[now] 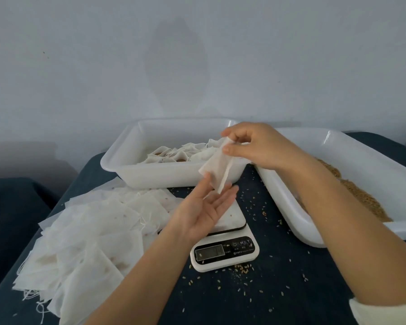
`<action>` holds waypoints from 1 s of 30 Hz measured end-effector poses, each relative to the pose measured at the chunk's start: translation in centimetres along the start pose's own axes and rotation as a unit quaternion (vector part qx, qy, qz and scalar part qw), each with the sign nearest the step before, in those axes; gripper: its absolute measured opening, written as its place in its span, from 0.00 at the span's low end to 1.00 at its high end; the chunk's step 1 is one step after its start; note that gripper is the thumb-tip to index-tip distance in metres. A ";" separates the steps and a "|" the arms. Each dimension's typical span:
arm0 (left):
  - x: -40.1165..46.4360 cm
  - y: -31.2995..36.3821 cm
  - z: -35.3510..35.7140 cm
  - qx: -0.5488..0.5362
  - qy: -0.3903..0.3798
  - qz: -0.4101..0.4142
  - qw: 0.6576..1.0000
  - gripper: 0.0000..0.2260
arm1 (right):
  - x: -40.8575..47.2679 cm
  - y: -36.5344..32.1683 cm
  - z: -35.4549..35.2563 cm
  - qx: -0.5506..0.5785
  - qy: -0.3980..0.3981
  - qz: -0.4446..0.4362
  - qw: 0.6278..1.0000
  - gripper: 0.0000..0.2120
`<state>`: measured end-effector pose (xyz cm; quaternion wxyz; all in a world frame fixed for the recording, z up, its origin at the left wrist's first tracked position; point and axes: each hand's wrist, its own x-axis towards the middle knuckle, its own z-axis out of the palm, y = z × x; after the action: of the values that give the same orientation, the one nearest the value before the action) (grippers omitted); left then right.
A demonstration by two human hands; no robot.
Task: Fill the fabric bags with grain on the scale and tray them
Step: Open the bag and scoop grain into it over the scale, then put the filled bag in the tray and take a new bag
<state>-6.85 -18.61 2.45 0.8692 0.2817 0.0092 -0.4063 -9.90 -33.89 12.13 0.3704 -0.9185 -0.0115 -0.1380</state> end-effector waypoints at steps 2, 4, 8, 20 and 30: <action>1.0 -0.3 1.4 -0.026 -0.038 0.007 0.999 0.17 | -0.6 0.5 -1.2 0.008 0.011 0.004 1.000 0.11; 2.1 -0.6 2.5 0.005 -0.042 0.016 0.999 0.16 | -1.5 1.6 -2.6 0.015 0.032 0.027 0.999 0.08; 4.1 -1.4 4.7 0.121 -0.039 0.045 0.991 0.10 | -3.2 4.7 -5.3 0.021 0.148 0.095 0.984 0.09; 7.5 -3.4 7.5 0.294 -0.079 0.070 0.950 0.12 | -4.9 9.4 -6.9 0.076 0.124 0.168 0.975 0.10; 8.2 -2.6 7.6 0.429 -0.087 0.094 0.894 0.10 | -5.0 10.8 -6.6 0.090 0.088 0.196 0.972 0.04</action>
<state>-4.78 -29.42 5.58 0.6950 0.5906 -0.2683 -0.3103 -15.00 -45.78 8.02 0.4710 -0.8498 0.1896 -0.1417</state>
